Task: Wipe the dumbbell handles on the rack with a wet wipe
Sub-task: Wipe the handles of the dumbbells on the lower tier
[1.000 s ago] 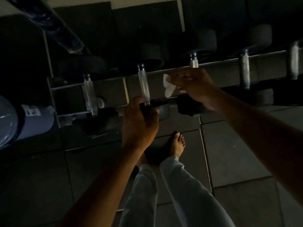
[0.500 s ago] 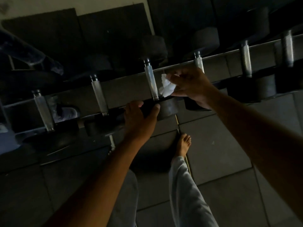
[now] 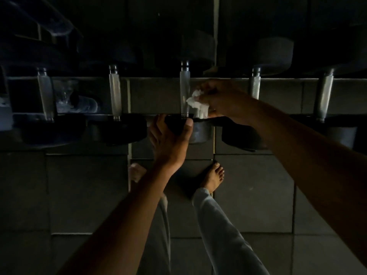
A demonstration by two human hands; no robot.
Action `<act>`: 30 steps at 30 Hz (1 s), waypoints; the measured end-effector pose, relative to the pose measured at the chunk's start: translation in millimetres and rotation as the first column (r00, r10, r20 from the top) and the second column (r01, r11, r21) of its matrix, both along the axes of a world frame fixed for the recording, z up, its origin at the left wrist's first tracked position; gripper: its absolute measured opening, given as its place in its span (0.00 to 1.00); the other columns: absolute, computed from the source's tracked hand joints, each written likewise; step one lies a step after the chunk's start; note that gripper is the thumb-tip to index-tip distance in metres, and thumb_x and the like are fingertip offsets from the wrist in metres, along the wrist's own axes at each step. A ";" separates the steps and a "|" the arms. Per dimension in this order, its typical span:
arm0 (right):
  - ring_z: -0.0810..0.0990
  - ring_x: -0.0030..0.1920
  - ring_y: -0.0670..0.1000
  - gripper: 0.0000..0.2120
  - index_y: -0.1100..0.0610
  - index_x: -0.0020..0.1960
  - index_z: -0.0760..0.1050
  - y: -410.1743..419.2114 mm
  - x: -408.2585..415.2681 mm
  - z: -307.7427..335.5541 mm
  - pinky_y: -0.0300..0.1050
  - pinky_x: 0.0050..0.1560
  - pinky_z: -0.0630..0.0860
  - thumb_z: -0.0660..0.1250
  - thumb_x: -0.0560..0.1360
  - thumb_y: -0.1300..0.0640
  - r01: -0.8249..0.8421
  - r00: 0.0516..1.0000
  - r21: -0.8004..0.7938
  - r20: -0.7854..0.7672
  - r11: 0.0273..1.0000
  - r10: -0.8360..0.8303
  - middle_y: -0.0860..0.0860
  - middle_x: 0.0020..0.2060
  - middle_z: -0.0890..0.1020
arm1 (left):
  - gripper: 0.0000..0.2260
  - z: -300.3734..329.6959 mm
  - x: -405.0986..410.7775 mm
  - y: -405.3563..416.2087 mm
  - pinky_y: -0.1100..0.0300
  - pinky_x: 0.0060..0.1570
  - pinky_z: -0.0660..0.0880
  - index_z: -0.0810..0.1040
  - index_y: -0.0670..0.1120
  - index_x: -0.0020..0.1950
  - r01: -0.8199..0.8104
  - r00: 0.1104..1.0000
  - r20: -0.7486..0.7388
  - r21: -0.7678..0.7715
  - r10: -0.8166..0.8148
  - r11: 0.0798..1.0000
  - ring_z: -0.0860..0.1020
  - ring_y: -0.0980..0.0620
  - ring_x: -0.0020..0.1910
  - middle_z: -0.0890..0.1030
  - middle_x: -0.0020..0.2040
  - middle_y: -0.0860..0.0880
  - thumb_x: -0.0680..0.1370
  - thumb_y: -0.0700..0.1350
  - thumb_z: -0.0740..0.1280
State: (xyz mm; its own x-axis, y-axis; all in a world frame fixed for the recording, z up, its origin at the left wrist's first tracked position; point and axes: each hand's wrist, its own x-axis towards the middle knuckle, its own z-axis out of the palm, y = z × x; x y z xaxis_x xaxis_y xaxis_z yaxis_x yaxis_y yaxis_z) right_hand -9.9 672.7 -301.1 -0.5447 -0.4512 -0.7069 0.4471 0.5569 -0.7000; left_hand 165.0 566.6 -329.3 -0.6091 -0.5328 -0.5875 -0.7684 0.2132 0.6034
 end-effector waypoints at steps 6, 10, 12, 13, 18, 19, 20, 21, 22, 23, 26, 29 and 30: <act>0.82 0.53 0.46 0.16 0.56 0.59 0.78 1.5 -13.5 -21.6 0.39 0.47 0.81 0.77 0.75 0.57 -0.148 0.925 0.173 -0.323 0.974 0.199 0.48 0.54 0.82 | 0.48 -7.6 2.5 1.1 0.43 0.76 0.58 0.55 0.56 0.83 0.009 0.999 -0.034 -0.062 -0.012 0.998 0.54 0.40 0.82 0.53 0.84 0.47 0.69 0.80 0.57; 0.82 0.43 0.36 0.07 0.54 0.55 0.82 -1.3 -10.5 -38.3 0.25 0.36 0.73 0.73 0.78 0.61 -0.207 0.898 0.193 -0.351 0.959 0.265 0.45 0.45 0.83 | 0.48 -7.0 3.5 1.7 0.48 0.72 0.58 0.56 0.55 0.83 0.005 0.999 -0.053 -0.075 -0.009 0.997 0.55 0.42 0.81 0.54 0.83 0.47 0.69 0.79 0.57; 0.81 0.44 0.38 0.08 0.55 0.59 0.83 -4.4 -4.3 -41.6 0.23 0.37 0.71 0.70 0.80 0.58 -0.243 0.867 0.218 -0.387 0.945 0.312 0.46 0.48 0.82 | 0.48 -5.8 3.9 1.9 0.47 0.74 0.58 0.56 0.55 0.83 0.000 0.998 -0.056 -0.076 -0.004 0.997 0.55 0.42 0.81 0.54 0.83 0.48 0.69 0.79 0.57; 0.78 0.41 0.37 0.09 0.55 0.60 0.83 -5.5 -1.6 -41.8 0.22 0.36 0.69 0.68 0.82 0.56 -0.273 0.844 0.245 -0.403 0.930 0.353 0.46 0.49 0.82 | 0.47 -6.3 4.1 1.6 0.45 0.75 0.59 0.55 0.56 0.83 0.001 0.998 -0.056 -0.072 -0.005 0.997 0.55 0.42 0.81 0.54 0.83 0.48 0.70 0.79 0.57; 0.79 0.40 0.39 0.14 0.52 0.52 0.83 -6.8 6.6 -37.6 0.36 0.44 0.73 0.68 0.80 0.42 -0.339 0.849 0.270 -0.324 0.901 0.417 0.45 0.41 0.82 | 0.45 -9.7 5.9 -0.9 0.39 0.77 0.61 0.53 0.57 0.83 0.027 0.998 -0.056 -0.076 -0.031 0.997 0.54 0.41 0.82 0.52 0.83 0.52 0.73 0.77 0.60; 0.81 0.46 0.43 0.17 0.54 0.55 0.83 -6.4 8.0 -36.9 0.40 0.48 0.76 0.72 0.77 0.41 -0.347 0.850 0.270 -0.315 0.898 0.423 0.47 0.46 0.83 | 0.44 -9.9 5.9 -1.1 0.39 0.77 0.61 0.53 0.57 0.83 0.036 0.998 -0.058 -0.080 -0.040 0.996 0.53 0.41 0.82 0.52 0.83 0.52 0.74 0.76 0.61; 0.82 0.49 0.45 0.20 0.54 0.58 0.82 -5.4 9.2 -38.1 0.41 0.50 0.78 0.75 0.74 0.42 -0.344 0.849 0.283 -0.314 0.896 0.425 0.48 0.49 0.83 | 0.43 -10.4 6.0 -1.0 0.41 0.77 0.60 0.53 0.56 0.84 0.040 0.997 -0.058 -0.079 -0.045 0.996 0.53 0.42 0.82 0.52 0.83 0.52 0.75 0.75 0.61; 0.82 0.50 0.46 0.18 0.53 0.57 0.81 -3.5 10.0 -39.7 0.40 0.48 0.79 0.77 0.73 0.43 -0.328 0.847 0.299 -0.326 0.896 0.419 0.48 0.50 0.83 | 0.43 -10.5 6.1 -0.9 0.42 0.76 0.60 0.53 0.56 0.84 0.042 0.997 -0.059 -0.076 -0.047 0.996 0.53 0.42 0.81 0.52 0.83 0.52 0.75 0.74 0.62; 0.82 0.47 0.44 0.15 0.51 0.54 0.81 -1.5 10.9 -40.6 0.37 0.44 0.77 0.77 0.73 0.45 -0.297 0.846 0.314 -0.352 0.902 0.401 0.47 0.47 0.83 | 0.43 -10.2 6.2 -0.8 0.43 0.75 0.60 0.53 0.55 0.84 0.040 0.997 -0.062 -0.070 -0.044 0.997 0.53 0.42 0.81 0.52 0.83 0.51 0.75 0.74 0.62; 0.80 0.43 0.40 0.13 0.50 0.53 0.80 -0.3 11.6 -40.2 0.34 0.40 0.74 0.77 0.74 0.46 -0.261 0.839 0.327 -0.388 0.908 0.381 0.45 0.44 0.82 | 0.43 -9.9 6.2 -1.0 0.46 0.74 0.59 0.53 0.55 0.84 0.036 0.997 -0.069 -0.065 -0.041 0.997 0.53 0.43 0.81 0.52 0.83 0.51 0.75 0.73 0.62; 0.77 0.41 0.35 0.11 0.50 0.56 0.81 2.5 10.9 -37.1 0.31 0.39 0.70 0.75 0.76 0.48 -0.198 0.790 0.273 -0.525 0.941 0.319 0.40 0.43 0.80 | 0.43 -9.6 5.9 -1.5 0.51 0.69 0.58 0.54 0.54 0.84 0.036 0.996 -0.079 -0.061 -0.041 0.997 0.53 0.44 0.81 0.52 0.82 0.52 0.75 0.72 0.63; 0.76 0.45 0.36 0.12 0.51 0.57 0.83 -2.6 11.0 -33.7 0.29 0.45 0.68 0.74 0.77 0.48 -0.304 0.673 0.230 -0.635 0.924 0.380 0.41 0.48 0.81 | 0.42 -10.7 7.1 -1.5 0.50 0.70 0.60 0.54 0.54 0.83 0.047 0.995 -0.085 -0.075 -0.053 0.996 0.54 0.44 0.80 0.53 0.81 0.54 0.75 0.72 0.63; 0.76 0.46 0.37 0.13 0.51 0.58 0.83 -4.1 10.8 -36.4 0.29 0.45 0.68 0.74 0.77 0.47 -0.358 0.631 0.242 -0.649 0.902 0.425 0.43 0.50 0.81 | 0.42 -11.0 7.2 -1.4 0.49 0.71 0.61 0.55 0.54 0.83 0.050 0.994 -0.090 -0.078 -0.057 0.996 0.54 0.44 0.80 0.53 0.81 0.54 0.75 0.72 0.63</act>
